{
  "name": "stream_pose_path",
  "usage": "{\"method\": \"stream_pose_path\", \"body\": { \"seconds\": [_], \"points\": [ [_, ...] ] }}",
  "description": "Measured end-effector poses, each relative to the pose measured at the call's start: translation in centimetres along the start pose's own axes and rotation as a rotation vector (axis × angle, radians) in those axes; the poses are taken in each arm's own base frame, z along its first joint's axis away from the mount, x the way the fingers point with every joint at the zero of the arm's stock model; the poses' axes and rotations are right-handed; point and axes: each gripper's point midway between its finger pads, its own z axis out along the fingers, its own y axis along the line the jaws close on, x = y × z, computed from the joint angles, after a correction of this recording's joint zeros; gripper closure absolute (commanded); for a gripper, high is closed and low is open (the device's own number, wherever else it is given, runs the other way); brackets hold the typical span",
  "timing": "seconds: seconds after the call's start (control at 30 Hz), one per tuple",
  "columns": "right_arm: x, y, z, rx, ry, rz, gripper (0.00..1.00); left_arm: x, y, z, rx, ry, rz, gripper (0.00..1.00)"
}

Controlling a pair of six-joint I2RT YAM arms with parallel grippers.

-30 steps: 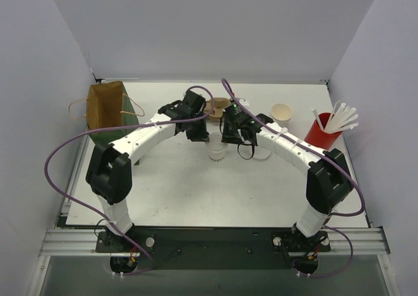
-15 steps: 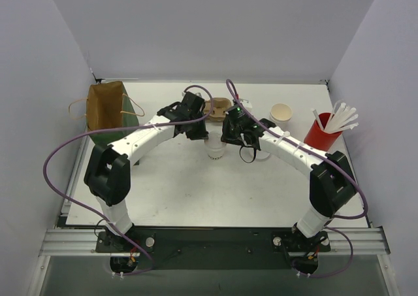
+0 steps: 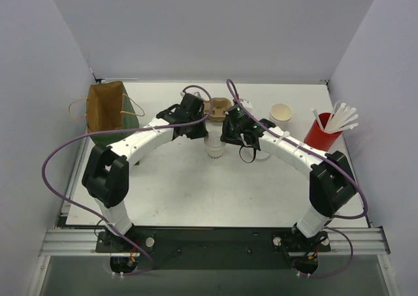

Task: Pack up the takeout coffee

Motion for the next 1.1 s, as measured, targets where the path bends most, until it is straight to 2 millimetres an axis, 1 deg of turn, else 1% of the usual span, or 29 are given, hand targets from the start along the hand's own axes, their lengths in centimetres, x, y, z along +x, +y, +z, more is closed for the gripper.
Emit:
{"method": "stream_pose_path", "body": {
  "seconds": [0.13, 0.47, 0.7, 0.9, 1.1],
  "points": [
    [-0.1, 0.0, 0.0, 0.003, 0.002, 0.003, 0.83, -0.4, -0.1, 0.0, -0.015, 0.004, 0.021, 0.66],
    [-0.3, 0.0, 0.1, 0.035, 0.013, 0.022, 0.83, -0.8, -0.3, -0.2, -0.051, 0.052, 0.100, 0.65],
    [-0.4, 0.2, 0.3, 0.045, 0.013, 0.040, 0.83, -1.0, -0.3, -0.5, -0.046, 0.066, 0.109, 0.65],
    [-0.5, 0.2, 0.3, 0.050, 0.015, 0.044, 0.84, -0.6, -0.3, -0.8, -0.035, 0.090, 0.102, 0.67],
    [-0.5, 0.1, 0.2, 0.054, 0.016, 0.044, 0.84, -0.5, -0.6, -2.0, -0.017, 0.091, 0.081, 0.69]
  ]
}}
